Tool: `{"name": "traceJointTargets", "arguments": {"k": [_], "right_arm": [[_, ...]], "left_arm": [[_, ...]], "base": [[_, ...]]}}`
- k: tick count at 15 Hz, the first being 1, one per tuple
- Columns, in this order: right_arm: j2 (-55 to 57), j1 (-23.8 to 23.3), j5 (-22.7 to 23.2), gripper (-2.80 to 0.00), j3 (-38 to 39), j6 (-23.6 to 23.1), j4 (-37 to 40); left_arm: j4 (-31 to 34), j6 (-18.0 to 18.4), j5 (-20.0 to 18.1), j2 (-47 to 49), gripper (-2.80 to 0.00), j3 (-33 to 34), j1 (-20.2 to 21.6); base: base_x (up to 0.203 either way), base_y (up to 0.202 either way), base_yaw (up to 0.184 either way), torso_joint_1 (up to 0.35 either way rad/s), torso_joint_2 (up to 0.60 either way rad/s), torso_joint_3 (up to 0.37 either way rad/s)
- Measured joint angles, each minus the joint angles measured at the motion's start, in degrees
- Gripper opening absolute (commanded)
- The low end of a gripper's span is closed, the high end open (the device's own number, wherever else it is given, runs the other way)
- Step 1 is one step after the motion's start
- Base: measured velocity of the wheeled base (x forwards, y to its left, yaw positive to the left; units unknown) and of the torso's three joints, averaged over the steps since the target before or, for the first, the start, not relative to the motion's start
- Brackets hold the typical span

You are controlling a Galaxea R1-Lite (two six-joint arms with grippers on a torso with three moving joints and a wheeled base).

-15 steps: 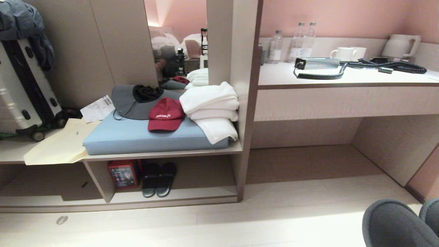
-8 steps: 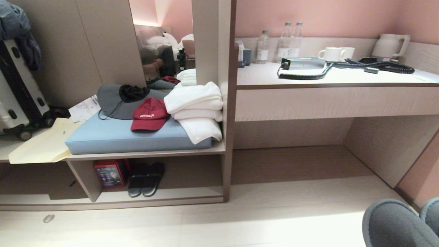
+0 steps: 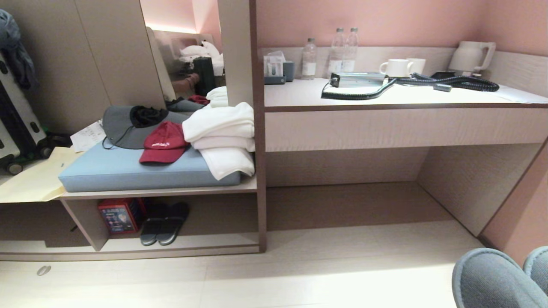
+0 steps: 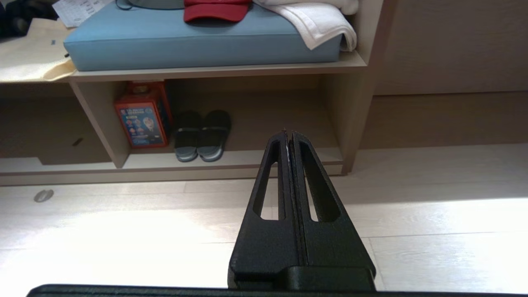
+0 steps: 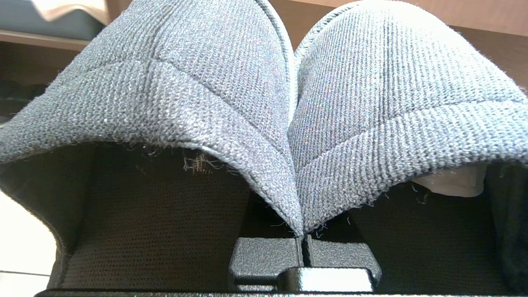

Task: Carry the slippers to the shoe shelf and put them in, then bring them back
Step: Place the slippers on the floor

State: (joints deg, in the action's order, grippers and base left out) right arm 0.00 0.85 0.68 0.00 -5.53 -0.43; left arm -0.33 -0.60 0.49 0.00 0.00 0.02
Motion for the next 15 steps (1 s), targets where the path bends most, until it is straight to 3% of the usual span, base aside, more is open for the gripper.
{"name": "traceJointTargets", "arguments": {"k": [15], "right_arm": [[0.00, 0.00, -0.02, -2.80, 0.00, -0.03, 0.02]], "left_arm": [[-0.02, 0.00, 0.02, 0.00, -2.80, 0.00, 0.02]], "base": [[0.000, -0.197, 0.002, 0.002, 0.00, 0.003]]}}
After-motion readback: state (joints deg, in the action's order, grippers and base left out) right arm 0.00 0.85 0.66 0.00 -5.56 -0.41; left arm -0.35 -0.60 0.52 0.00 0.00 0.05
